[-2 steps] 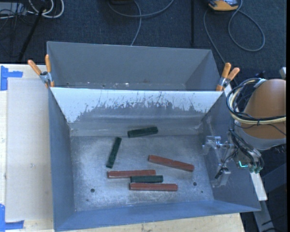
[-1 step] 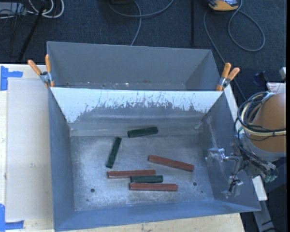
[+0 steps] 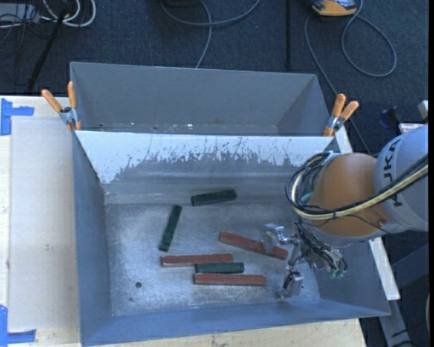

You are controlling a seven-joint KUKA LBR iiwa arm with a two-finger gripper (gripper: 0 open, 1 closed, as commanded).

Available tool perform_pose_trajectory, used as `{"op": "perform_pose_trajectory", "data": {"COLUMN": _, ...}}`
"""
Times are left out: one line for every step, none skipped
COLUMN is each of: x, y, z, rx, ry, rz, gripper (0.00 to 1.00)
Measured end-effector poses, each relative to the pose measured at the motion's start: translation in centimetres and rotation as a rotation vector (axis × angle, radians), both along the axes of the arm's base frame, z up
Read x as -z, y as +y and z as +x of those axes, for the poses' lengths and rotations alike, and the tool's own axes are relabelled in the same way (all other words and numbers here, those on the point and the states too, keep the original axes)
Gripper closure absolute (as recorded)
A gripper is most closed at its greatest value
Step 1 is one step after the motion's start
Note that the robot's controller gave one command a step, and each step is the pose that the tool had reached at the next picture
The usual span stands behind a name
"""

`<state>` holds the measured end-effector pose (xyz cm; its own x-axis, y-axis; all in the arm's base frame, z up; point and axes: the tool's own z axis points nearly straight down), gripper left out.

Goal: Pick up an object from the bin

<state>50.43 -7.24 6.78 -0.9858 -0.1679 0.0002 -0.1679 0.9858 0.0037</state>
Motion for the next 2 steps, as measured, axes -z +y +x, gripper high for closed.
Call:
{"op": "perform_pose_trajectory", "data": {"x": -0.4, "y": -0.3, "z": 0.3, "rx": 0.000, "ry": -0.009, "rz": -0.003, "gripper": 1.00}}
{"op": "perform_pose_trajectory", "data": {"x": -8.1, "y": 0.7, "z": 1.4, "rx": 0.086, "ry": -0.009, "rz": -0.003, "gripper": 1.00}}
